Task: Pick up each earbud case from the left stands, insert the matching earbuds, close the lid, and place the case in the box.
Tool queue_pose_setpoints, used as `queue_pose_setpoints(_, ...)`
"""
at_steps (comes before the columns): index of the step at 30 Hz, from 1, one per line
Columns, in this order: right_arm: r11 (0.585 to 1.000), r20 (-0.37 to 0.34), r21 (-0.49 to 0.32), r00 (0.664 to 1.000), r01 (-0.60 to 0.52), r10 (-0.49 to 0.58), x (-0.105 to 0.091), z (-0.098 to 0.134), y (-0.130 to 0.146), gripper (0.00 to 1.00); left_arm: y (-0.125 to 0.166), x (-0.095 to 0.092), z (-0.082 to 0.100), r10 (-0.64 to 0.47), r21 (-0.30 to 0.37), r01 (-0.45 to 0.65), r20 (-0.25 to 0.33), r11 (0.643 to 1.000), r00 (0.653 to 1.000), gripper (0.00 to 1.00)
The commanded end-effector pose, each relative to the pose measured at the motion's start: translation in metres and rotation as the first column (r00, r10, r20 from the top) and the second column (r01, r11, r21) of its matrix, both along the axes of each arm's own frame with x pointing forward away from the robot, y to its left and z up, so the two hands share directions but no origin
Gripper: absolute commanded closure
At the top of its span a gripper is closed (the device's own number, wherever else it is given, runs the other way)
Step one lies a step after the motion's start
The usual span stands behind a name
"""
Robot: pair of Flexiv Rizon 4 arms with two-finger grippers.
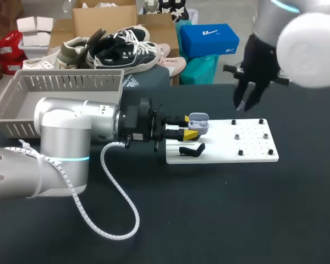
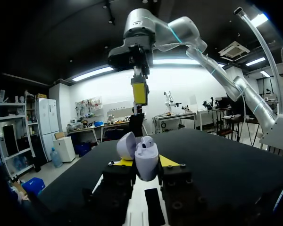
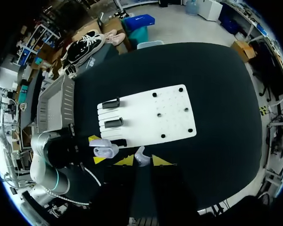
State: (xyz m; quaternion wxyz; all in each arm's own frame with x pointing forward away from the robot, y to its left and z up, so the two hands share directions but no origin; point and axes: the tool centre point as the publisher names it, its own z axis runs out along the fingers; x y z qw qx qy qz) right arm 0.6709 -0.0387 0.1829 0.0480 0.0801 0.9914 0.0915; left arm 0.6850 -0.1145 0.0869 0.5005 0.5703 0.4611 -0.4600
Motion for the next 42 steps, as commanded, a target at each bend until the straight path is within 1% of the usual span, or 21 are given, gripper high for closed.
queue_pose_setpoints(1,0.999,0.006,-0.007,0.999,-0.054,0.054,-0.010,0.014,0.019,1.00,0.000,-0.001,0.000,0.004,-0.001,-0.004,0.002,1.000,1.000,1.00)
queue_pose_setpoints(10,0.985,-0.003,-0.036,0.986,-0.169,0.169,-0.018,0.005,0.057,1.00,0.000,-0.001,0.000,0.004,-0.001,-0.004,0.002,1.000,1.000,1.00)
queue_pose_setpoints(16,0.977,-0.010,-0.064,0.979,-0.206,0.205,-0.018,0.002,0.078,1.00,0.000,-0.001,0.000,0.004,-0.001,-0.004,0.002,1.000,1.000,1.00)
queue_pose_setpoints(19,0.973,-0.033,-0.077,0.976,-0.216,0.214,-0.017,-0.004,0.085,1.00,0.000,-0.001,0.000,0.004,-0.001,-0.004,0.002,1.000,1.000,1.00)
queue_pose_setpoints(29,0.971,-0.064,-0.079,0.974,-0.223,0.219,-0.012,-0.012,0.100,1.00,0.000,-0.001,0.000,0.004,-0.001,-0.004,0.002,1.000,1.000,1.00)
queue_pose_setpoints(32,0.973,-0.072,-0.086,0.975,-0.214,0.208,-0.010,-0.016,0.098,1.00,0.000,-0.001,0.000,0.004,-0.001,-0.004,0.002,1.000,1.000,1.00)
queue_pose_setpoints(42,0.973,-0.072,-0.086,0.975,-0.214,0.208,-0.010,-0.016,0.098,1.00,0.000,-0.001,0.000,0.004,-0.001,-0.004,0.002,1.000,1.000,1.00)
